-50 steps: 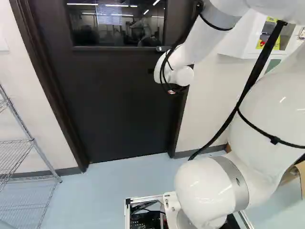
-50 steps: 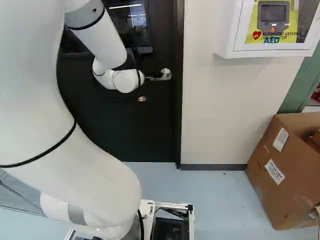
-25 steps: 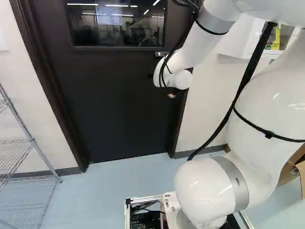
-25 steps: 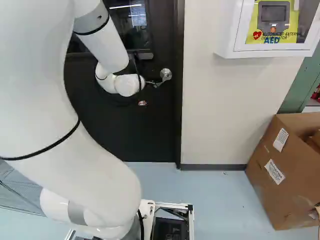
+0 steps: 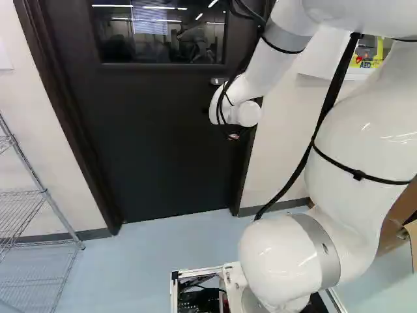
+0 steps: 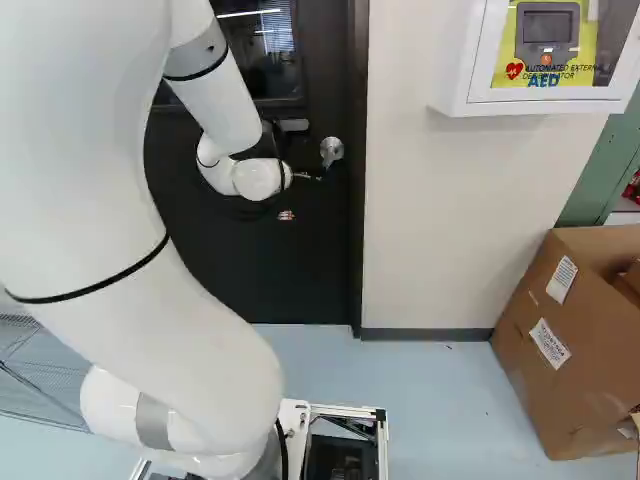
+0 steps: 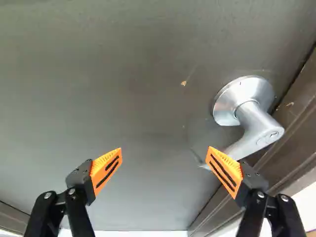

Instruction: Open the door and move inside

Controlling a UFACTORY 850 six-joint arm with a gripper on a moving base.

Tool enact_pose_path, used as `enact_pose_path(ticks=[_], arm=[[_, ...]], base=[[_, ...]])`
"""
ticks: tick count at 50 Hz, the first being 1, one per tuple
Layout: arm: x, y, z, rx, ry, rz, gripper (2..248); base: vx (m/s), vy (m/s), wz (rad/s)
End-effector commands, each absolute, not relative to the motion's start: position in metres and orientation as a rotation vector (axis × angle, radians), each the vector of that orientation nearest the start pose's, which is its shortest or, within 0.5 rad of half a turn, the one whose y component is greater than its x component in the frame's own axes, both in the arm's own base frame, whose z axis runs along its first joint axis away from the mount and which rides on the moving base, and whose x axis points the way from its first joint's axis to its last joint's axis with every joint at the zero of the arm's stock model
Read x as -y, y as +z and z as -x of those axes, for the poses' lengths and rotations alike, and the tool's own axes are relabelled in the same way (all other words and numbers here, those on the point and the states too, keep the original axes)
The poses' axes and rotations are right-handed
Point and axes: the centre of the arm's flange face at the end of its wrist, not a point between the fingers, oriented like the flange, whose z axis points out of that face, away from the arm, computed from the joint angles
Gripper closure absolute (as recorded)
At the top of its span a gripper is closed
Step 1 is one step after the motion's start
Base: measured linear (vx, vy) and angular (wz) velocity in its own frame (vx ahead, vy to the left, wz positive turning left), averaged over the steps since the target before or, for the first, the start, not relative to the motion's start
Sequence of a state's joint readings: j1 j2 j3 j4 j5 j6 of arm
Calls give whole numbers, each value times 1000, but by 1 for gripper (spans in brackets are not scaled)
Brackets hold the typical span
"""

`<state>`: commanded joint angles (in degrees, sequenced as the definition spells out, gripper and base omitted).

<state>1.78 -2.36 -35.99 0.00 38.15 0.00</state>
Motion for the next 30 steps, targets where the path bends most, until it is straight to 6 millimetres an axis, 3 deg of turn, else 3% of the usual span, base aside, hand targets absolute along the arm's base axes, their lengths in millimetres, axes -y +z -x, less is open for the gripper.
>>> enact_pose_path(ticks=[21,30], arm=[[-14,439,-465,30,-1792,2559,3],[-11,439,-478,-33,-1795,2561,3]], base=[[0,0,0],[0,0,0]])
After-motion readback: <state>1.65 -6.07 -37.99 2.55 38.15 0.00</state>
